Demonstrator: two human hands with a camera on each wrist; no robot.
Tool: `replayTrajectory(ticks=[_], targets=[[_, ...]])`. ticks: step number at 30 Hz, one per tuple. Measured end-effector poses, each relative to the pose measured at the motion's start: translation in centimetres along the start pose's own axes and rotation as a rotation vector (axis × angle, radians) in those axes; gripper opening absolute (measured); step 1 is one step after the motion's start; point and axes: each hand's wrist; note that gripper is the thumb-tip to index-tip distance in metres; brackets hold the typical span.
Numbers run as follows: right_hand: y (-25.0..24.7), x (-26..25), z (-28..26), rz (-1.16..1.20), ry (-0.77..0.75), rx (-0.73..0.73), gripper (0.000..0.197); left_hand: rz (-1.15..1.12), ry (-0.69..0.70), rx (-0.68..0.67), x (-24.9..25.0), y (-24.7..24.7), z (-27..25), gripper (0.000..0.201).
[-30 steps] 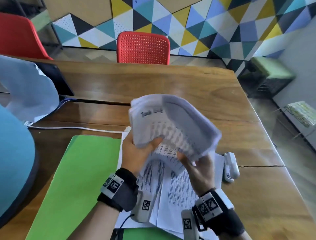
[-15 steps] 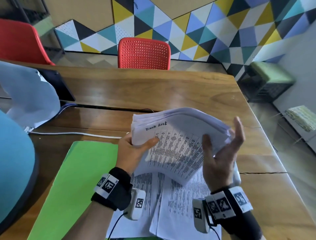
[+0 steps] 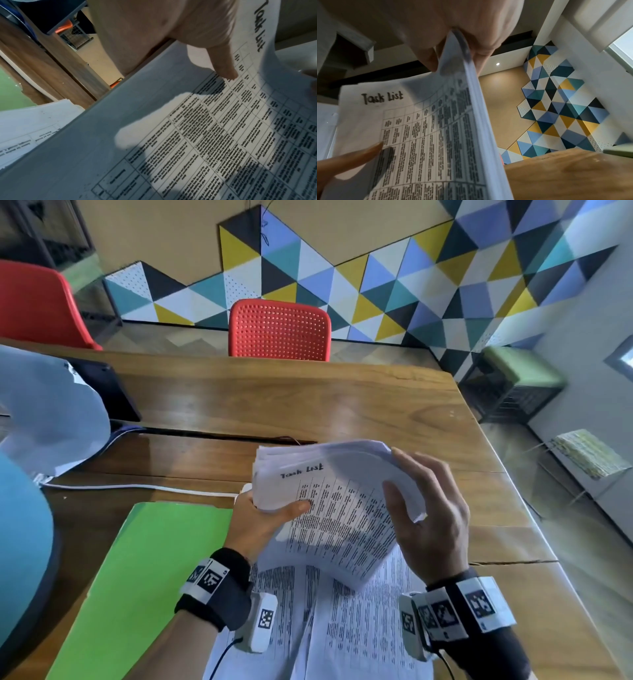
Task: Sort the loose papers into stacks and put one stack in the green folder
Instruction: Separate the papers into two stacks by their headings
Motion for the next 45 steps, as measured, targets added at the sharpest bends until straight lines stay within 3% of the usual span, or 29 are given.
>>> replayTrajectory(ticks=[4,8,11,14,23,27,31,35,37,38,40,42,45], targets=[[-0.3,0.1,0.5,-0.033,0.039,0.010,0.041,0.012,-0.009,-0.025,0.0,0.0,0.0,0.035],[-0.7,0.2,0.9,-0.076,-0.040,-0.041,0.031,0.001,-0.019,-0.033,-0.1,0.0,0.0,0.036],[-1.1,0.0,1.2,-0.053,-0.001,-0.033,0.037,0.001,-0.031,-0.030,-0.3,0.0,0.0,0.033],[-1.3,0.0,1.2,-0.032,-0.031,-0.025,0.026,0.007,-0.026,-0.033,-0.4,-0.2,0.0,0.035],[-0.8,-0.6,1.7,0.257,0.473,-0.083,0.014,-0.010,-0.028,-0.043,-0.5,-0.2,0.1,0.035],[-0.8,-0.5,2.0,0.240,0.488,-0.099,0.017,-0.010,-0.016,-0.060,-0.7,-0.4,0.1,0.036],[-1.0,-0.4,2.2,0.465,0.551,-0.117,0.007,-0.022,-0.024,-0.058,-1.1,-0.6,0.3,0.056],[-1.8,1.2,0.8,0.840,0.438,-0.318,0.070,-0.031,-0.037,-0.072,-1.3,-1.0,0.4,0.068],[-1.2,3.1,-1.0,0.917,0.481,-0.436,0.093,-0.019,-0.078,-0.067,-1.5,-1.2,0.6,0.060],[-0.5,3.8,-2.0,0.898,0.542,-0.496,0.087,0.003,-0.096,-0.058,-1.6,-1.0,0.6,0.050],[1.5,4.4,-3.8,0.723,0.595,-0.573,0.049,0.043,-0.100,0.006,-2.1,-0.6,0.6,0.029],[3.1,4.0,-4.7,0.586,0.610,-0.482,0.012,0.039,-0.056,0.087,-2.4,0.2,0.5,0.023],[3.5,2.4,-4.6,0.589,0.613,-0.269,0.002,-0.010,0.026,0.158,-1.9,1.3,-0.1,0.017]])
Point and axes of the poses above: each hand's wrist, its own z-axis towards the middle knuckle, its own y-axis out of the palm, x = y × z, and after that the axes turned 13 degrees about -z, right-handed
